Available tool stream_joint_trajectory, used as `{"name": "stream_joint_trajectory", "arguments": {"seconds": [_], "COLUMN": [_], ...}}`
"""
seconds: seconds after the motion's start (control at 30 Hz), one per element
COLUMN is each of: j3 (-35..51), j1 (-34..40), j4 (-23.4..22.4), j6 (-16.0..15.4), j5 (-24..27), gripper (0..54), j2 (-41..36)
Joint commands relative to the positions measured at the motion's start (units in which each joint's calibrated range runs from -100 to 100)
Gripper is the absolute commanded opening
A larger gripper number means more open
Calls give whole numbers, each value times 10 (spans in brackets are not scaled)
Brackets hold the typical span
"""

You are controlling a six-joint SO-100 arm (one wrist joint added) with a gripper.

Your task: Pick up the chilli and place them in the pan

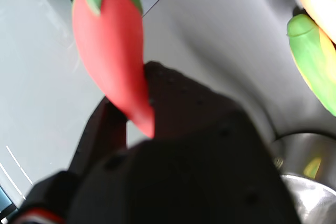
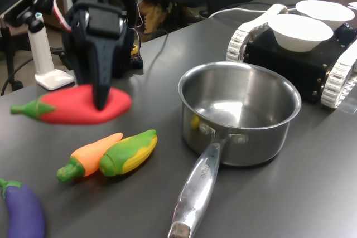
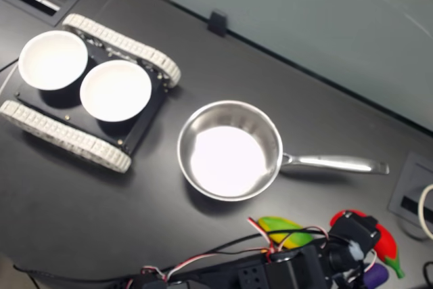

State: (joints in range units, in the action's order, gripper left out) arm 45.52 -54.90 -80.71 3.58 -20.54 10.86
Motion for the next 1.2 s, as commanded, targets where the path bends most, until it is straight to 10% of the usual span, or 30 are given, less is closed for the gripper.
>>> {"name": "stream_joint_trajectory", "arguments": {"seconds": [0.0,1.17], "j3": [13,-237], "j1": [23,262], "j4": [27,89], "j6": [-18,-64], "j5": [18,132], "gripper": [1,1], "j2": [-97,-383]}}
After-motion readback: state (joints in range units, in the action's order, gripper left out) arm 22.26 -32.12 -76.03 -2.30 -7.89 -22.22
